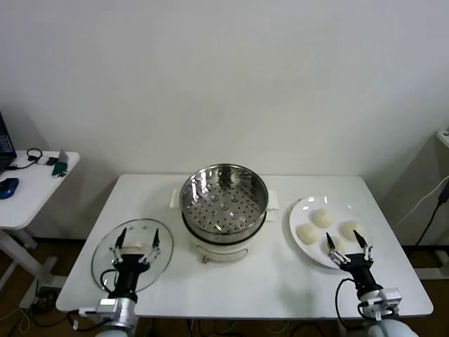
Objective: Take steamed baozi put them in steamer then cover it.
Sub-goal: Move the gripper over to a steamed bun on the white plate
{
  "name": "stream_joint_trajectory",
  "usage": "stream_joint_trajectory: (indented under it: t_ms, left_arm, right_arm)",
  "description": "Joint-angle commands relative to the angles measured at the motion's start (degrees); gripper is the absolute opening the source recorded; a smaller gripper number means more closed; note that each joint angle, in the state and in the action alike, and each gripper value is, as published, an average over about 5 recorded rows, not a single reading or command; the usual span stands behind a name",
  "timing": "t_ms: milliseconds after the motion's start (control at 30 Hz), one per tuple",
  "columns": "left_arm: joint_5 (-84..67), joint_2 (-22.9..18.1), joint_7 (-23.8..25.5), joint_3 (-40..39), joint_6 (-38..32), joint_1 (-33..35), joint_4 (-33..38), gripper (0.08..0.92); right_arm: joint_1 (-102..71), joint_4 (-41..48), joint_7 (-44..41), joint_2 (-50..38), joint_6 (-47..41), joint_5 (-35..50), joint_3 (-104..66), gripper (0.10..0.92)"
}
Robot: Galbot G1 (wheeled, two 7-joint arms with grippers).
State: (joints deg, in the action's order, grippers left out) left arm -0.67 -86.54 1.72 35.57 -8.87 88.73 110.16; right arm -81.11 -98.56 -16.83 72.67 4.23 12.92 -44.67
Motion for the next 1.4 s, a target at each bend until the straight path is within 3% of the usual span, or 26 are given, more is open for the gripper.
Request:
stream_joint_trajectory:
  t_ms: [33, 333, 600, 833, 1033, 1400]
  left_arm:
    - [0.1, 0.2, -0.2, -0.1, -0.1, 0.0, 0.1, 0.823]
    - [0.5, 0.6, -0.3, -0.9, -0.4, 0.9, 0.8, 0.823]
    - [0.6, 1.3, -0.7, -0.8, -0.1, 1.5, 0.7, 0.823]
    - [0.2, 1.1, -0.8, -0.8, 0.3, 1.4, 0.1, 0.823]
    - [0.1, 1.2, -0.7, -0.7, 0.8, 1.2, 0.5, 0.823]
    - [0.2, 1.3, -0.8, -0.1, 1.1, 0.3, -0.1, 0.823]
  right_arm:
    - [4.4, 0.6, -11.3, -12.6, -6.9, -5.2, -1.2, 0.823]
    - [16.9, 13.7, -27.9, -38.9, -9.6, -5.3, 10.8, 0.823]
    - [41.9, 23.4, -43.4, -49.4, -11.0, -10.1, 35.2, 0.823]
    - [70.3, 32.7, -47.0, -47.2, -10.0, -12.4, 66.3, 0.823]
    - [84.7, 41.8, -48.3, -41.5, -8.0, -11.9, 85.0, 0.823]
    - [93.3, 57.6, -50.1, -25.9, -5.0, -12.3, 99.1, 0.823]
